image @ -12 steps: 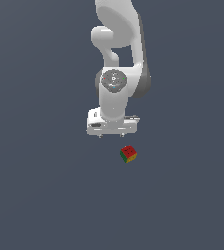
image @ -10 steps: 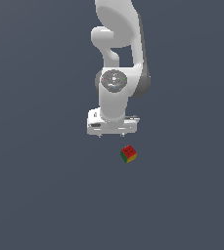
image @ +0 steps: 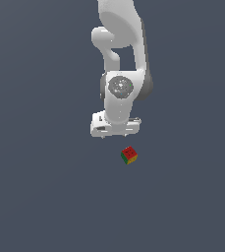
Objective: Pick up the object and move it to a goal position.
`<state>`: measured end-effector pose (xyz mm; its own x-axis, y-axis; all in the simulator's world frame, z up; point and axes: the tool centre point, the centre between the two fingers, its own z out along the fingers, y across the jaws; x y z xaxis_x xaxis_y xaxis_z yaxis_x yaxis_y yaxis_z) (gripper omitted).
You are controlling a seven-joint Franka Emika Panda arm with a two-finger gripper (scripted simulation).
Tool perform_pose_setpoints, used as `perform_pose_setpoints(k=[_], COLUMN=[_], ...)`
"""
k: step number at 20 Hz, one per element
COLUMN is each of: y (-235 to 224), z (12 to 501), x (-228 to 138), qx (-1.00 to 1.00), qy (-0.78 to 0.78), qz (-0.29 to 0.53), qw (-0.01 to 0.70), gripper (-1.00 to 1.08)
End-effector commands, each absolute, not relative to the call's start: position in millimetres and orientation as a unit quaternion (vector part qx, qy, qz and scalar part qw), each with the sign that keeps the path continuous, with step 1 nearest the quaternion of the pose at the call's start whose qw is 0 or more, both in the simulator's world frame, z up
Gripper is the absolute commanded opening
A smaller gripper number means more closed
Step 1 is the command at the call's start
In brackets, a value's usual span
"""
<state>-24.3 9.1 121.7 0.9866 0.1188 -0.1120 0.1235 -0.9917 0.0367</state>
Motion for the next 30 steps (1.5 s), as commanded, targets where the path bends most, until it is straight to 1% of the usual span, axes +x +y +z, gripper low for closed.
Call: perform_pose_setpoints(k=[1, 14, 30], y=[9, 16, 40], z=[120, 117, 105], x=[-25, -20, -2], qx=[0.996, 0.998, 0.982], qy=[0.064, 0.007, -0.185], qz=[-0.057, -0.050, -0.031], qw=[0.023, 0.022, 0.017], gripper=[1.00, 1.00, 1.00])
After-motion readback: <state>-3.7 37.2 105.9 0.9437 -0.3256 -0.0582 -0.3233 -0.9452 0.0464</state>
